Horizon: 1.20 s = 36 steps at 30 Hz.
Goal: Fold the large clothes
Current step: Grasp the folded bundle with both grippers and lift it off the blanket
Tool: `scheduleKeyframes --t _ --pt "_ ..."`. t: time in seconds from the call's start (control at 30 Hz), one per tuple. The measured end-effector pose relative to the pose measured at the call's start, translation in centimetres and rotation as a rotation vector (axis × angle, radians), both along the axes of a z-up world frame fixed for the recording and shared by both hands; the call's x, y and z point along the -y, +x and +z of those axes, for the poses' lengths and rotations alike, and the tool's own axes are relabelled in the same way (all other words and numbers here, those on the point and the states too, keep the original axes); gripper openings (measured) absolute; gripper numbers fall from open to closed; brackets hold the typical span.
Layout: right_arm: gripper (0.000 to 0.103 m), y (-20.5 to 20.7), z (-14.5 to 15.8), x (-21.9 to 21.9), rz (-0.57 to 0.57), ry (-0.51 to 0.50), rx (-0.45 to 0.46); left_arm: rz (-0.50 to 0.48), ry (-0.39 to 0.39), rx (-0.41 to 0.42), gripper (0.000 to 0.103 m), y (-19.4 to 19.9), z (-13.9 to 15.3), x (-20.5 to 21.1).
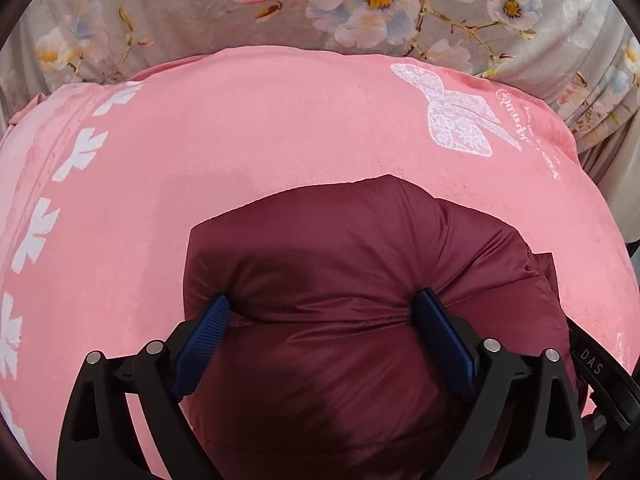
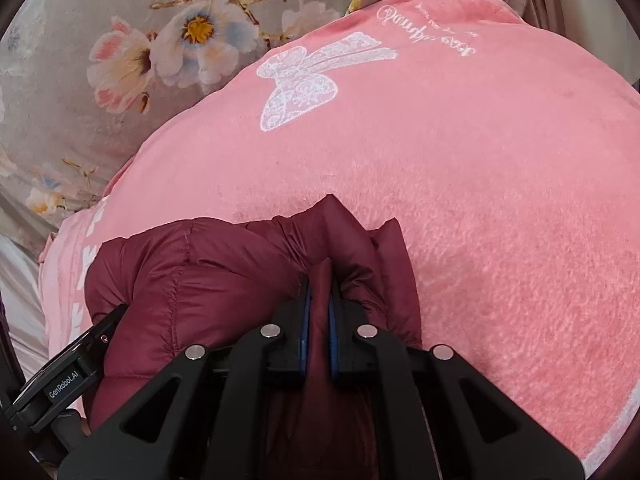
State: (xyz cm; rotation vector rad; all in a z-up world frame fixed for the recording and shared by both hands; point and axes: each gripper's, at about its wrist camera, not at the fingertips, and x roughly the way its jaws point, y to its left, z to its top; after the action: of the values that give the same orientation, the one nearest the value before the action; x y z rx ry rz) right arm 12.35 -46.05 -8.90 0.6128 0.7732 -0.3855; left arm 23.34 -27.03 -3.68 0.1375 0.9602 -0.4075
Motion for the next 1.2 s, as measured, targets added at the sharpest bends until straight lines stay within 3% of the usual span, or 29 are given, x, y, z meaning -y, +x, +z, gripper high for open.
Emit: scheduleKeyframes --t 0.43,0.97,1.07,1.1,1.13,1.2 --pt "0.006 0.5 -0.6 -1.2 -0.011 -0.098 -0.01 0.015 0.031 0.066 0.098 -0.2 -1.9 0.9" --pt "0.006 0.7 -0.6 -1.2 -0.016 -0.098 -0.004 0.021 0.046 0.089 0.098 -0.3 -2.3 1.3" --pt "0.007 0.1 -0.5 -0.4 0.001 -0.044 0.025 -0.003 -0.017 0.039 0.092 -0.1 -1.8 0.1" --pt "0.008 -0.4 -0.4 -0.3 0.003 -0.026 0.029 -0.013 -0.04 0.017 0.082 -0.1 -1.5 -0.6" --pt "0.016 -1.5 0.2 0.0 0.004 0.0 0.041 -0.029 -0.09 -0.028 0.074 -0.2 -1.0 -2.2" --pt "0.046 -4.3 1.5 0.2 0.013 0.045 0.101 -0.044 -0.184 -0.075 0.07 -1.0 0.1 -5.7"
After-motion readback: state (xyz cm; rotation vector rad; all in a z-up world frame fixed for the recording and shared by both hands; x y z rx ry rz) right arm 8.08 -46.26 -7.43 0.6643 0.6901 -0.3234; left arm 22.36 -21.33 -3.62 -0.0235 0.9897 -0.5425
